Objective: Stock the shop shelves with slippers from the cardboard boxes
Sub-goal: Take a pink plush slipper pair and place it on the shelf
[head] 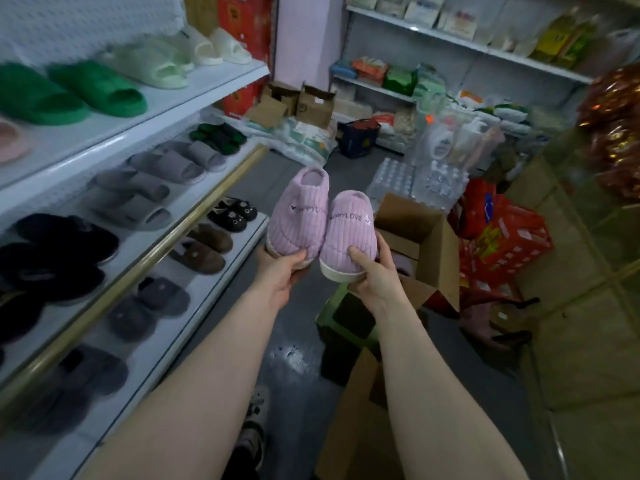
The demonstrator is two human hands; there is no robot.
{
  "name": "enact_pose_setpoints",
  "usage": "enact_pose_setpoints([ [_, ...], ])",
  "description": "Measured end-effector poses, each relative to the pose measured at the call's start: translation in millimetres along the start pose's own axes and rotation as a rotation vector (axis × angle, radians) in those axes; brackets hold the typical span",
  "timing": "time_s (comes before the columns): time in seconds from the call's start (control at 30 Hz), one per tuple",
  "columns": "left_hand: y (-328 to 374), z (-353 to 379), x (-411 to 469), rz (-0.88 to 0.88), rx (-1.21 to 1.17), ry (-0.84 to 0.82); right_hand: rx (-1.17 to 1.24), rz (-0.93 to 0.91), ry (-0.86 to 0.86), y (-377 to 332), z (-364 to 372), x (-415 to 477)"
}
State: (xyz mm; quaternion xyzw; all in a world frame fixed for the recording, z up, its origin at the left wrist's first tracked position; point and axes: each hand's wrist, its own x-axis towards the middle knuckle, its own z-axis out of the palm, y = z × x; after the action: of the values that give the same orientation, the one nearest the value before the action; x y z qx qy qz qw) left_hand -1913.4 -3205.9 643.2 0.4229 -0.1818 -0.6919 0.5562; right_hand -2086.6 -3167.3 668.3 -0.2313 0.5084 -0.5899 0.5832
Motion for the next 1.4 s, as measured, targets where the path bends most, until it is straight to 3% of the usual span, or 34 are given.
enact_pose_setpoints([
  [0.27,16.4,-68.9,-101.9,0.05,-0.039,0.147,-0.035,-0.007,-0.139,27.7,33.5,-96.2],
  [0.6,89.0,-178.3,-215.9,0.178,-0.025,0.157,-0.036,0.017,-0.241,78.3,130.4,-203.0],
  [0.83,146.2,-266.7,-300.7,0.326,0.079,0.263,-0.103,0.033,-0.278,130.5,209.5,-275.2],
  [0.97,164.7,-312.4,-341.9,0.418,0.231,0.284,-0.128,-0.008,-0.391,155.2,239.2,-305.2],
  [1.27,182.6,-367.3,-426.2,0.458,0.251,0.461,-0.277,0.088,-0.595,178.8,281.3,-354.9],
  [1.4,179.6,-382.4,-458.5,0.515,0.218,0.523,-0.391,0.033,-0.743,185.2,296.0,-372.4],
])
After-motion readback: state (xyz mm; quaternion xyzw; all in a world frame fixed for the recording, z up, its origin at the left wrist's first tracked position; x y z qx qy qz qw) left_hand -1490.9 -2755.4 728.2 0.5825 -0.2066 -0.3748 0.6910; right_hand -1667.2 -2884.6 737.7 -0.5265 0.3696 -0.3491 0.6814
